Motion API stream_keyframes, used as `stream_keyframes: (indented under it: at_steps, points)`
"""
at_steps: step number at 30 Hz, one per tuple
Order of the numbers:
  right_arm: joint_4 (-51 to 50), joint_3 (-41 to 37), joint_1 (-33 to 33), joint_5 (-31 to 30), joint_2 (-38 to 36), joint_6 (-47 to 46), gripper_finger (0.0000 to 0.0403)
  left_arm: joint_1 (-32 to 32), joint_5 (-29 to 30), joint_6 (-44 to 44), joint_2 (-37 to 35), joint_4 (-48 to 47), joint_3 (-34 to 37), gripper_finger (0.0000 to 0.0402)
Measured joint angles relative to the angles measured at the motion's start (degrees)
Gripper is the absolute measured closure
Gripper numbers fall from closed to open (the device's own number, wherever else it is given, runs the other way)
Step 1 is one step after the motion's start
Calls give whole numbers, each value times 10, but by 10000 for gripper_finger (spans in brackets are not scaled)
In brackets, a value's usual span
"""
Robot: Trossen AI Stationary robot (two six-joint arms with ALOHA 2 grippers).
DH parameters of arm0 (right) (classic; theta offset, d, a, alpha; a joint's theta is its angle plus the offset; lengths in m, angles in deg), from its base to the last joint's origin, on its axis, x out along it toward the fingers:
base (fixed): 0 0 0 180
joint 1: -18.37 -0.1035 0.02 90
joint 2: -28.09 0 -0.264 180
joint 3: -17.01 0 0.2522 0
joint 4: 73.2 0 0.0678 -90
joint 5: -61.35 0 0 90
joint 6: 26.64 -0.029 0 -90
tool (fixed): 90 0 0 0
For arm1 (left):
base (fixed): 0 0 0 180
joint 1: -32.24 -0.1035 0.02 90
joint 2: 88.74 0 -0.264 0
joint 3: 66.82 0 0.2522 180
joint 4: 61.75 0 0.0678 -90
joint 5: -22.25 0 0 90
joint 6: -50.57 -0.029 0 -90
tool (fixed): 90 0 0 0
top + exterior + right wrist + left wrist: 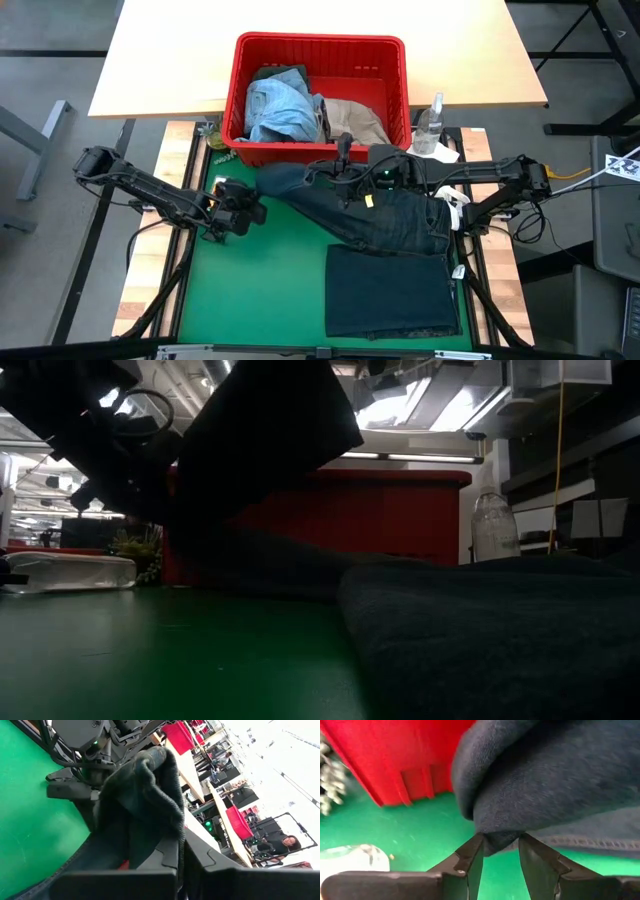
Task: Fold laundry
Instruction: Fold the dark blue jeans
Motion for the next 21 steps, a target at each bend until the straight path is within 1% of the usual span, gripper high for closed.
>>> stream_keyframes:
  at_steps: [3, 8, 12, 14, 16, 19, 21]
  points:
    - [-15, 0, 0, 0, 0, 0, 398, 0, 17, -5, 0, 0, 0, 304]
    - [-35, 0, 0, 0, 0, 0, 399, 0, 23, -19, 0, 0, 0, 353]
    - [-35, 0, 0, 0, 0, 0, 398, 0, 38, -20, 0, 3, 0, 373]
    - [-35, 0, 0, 0, 0, 0, 398, 0, 36, -27, 0, 4, 0, 374]
    - [-35, 0, 0, 0, 0, 0, 399, 0, 21, -53, 0, 13, 0, 370]
    - [-35, 0, 0, 0, 0, 0, 399, 0, -2, -99, 0, 45, 0, 353]
    - [-35, 0, 0, 0, 0, 0, 398, 0, 0, -113, 0, 65, 0, 335]
